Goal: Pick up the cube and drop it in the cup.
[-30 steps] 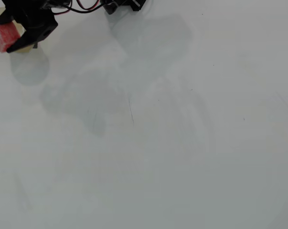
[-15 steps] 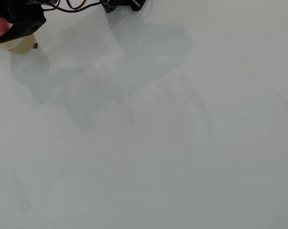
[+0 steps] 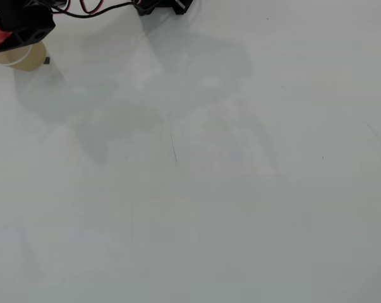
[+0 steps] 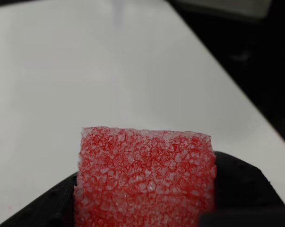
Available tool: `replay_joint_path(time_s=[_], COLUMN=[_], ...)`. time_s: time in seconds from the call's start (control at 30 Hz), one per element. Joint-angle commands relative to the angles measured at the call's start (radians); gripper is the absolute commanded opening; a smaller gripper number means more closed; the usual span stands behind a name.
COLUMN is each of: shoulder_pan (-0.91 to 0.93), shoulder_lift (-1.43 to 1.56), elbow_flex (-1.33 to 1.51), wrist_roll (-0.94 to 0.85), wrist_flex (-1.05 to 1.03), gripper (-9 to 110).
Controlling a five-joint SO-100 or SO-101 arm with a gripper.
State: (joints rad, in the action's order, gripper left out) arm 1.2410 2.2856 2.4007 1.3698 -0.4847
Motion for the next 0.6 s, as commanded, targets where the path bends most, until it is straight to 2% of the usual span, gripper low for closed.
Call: replay_joint_path(time_s=[0.0, 0.23, 0.57], shoulder_pan=[0.003, -0.011, -0.021], shoulder_lift=[0.014, 0.012, 0.014], elbow_flex=[-0.178, -0.192, -0.210], wrist_roll=[-0.012, -0.014, -0.014], wrist_flex=[-0.017, -0.144, -0.167], gripper=[9, 9, 9])
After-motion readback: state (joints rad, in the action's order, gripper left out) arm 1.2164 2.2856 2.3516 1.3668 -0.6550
